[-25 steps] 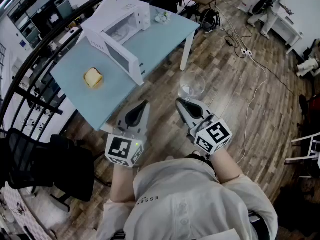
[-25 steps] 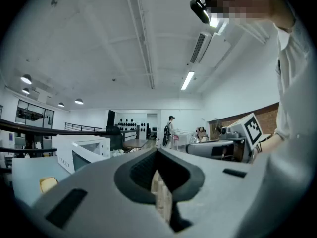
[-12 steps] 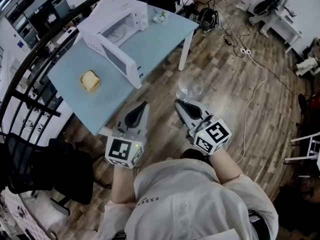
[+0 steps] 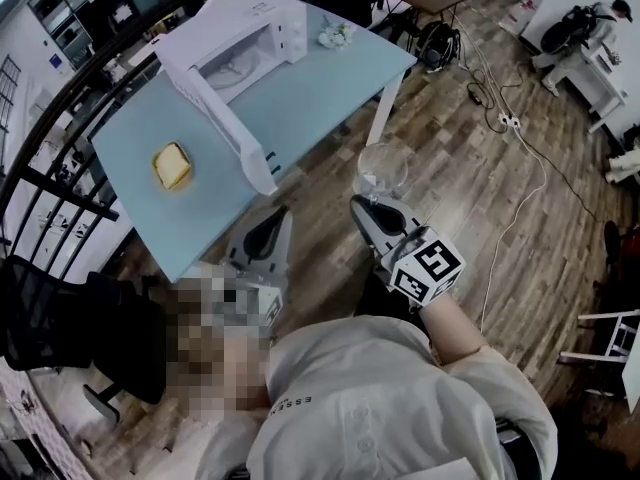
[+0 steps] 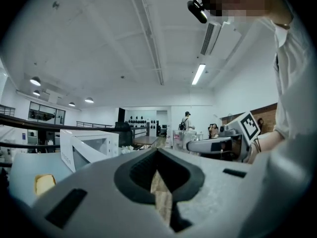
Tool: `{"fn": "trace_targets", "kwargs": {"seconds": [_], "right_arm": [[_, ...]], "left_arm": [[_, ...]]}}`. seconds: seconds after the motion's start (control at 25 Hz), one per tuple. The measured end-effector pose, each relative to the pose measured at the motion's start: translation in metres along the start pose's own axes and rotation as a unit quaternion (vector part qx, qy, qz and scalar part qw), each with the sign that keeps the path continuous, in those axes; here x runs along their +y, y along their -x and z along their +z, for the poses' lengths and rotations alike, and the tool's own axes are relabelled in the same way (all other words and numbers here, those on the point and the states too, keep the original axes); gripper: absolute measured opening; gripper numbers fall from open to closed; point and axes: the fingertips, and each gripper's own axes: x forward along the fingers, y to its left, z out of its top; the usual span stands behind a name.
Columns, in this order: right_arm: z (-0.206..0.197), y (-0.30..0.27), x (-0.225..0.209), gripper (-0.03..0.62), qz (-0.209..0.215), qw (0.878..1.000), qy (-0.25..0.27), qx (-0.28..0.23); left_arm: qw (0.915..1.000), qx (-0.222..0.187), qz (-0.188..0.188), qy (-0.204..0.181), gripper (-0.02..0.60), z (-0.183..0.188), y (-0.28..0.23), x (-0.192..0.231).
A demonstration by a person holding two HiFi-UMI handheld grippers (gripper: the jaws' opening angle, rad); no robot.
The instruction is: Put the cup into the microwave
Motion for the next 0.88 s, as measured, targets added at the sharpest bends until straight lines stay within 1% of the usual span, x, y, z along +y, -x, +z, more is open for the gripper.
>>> {"fn": "trace_targets", "kwargs": {"seconds": [0.12, 0.32, 0.56, 0.72, 0.88], "right_arm": [[0.006, -0.012, -0.041, 0.020, 0.035, 0.999, -0.003, 0.007], [0.027, -0.029, -0.120, 0.020, 0.104, 0.994, -0.006, 0.029], [0.040, -0.062, -0.212, 0.020, 0.181, 0.982, 0.006, 0.055], [0.040, -0.077, -0.252, 0.020, 0.214, 0.974, 0.009, 0.073], [0.038, -0.097, -0.274, 0.020, 0.247, 0.965, 0.004, 0.087]], "left_arm": [[0.9993, 0.004, 0.037, 0.006, 0.002, 0.003, -0.037, 0.003], [0.9956, 0.005, 0.092, 0.018, 0.002, 0.025, -0.117, 0.002], [0.9858, 0.003, 0.164, 0.036, 0.002, 0.035, -0.209, 0.017], [0.9791, 0.007, 0.197, 0.050, 0.002, 0.032, -0.249, 0.024], [0.9718, 0.020, 0.227, 0.062, 0.002, 0.026, -0.269, 0.037]]}}
